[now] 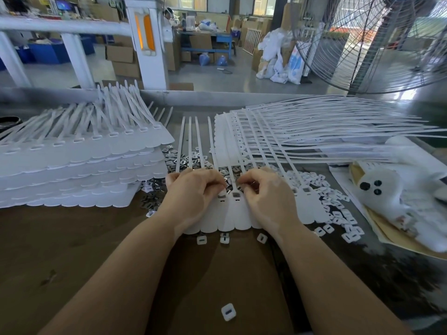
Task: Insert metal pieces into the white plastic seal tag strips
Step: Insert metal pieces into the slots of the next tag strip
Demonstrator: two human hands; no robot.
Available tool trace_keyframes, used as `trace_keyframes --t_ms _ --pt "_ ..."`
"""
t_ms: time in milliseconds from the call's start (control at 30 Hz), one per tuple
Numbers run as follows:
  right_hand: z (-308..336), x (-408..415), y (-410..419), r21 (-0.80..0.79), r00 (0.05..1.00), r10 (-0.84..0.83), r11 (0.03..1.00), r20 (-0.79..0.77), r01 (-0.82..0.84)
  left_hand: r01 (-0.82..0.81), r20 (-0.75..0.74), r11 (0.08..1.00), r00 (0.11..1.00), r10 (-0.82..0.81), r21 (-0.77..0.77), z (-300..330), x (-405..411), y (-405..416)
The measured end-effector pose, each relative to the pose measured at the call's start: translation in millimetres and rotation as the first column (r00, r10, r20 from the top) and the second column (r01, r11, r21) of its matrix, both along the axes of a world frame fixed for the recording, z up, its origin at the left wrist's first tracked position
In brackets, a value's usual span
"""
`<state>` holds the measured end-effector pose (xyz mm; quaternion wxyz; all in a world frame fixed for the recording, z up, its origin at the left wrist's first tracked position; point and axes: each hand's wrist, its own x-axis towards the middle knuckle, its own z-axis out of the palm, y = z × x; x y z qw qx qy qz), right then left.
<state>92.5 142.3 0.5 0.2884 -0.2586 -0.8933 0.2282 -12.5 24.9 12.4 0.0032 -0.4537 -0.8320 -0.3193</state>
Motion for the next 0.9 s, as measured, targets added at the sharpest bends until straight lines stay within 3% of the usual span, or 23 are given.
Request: trace_keyframes --t_ms 667,900 --pt "-3.4 -3.3 1.3 0.01 1.0 -0.015 1.0 -0.003 0.015 0.048 -0.156 0.991 0.985 -0.068 -0.128 4.1 1.1 4.2" --pt "-3.8 -3.0 1.8 0.01 1.0 -0.015 1.0 0.004 0.015 0.035 0.016 0.999 0.999 -0.034 -0.041 3.5 -2.8 4.3"
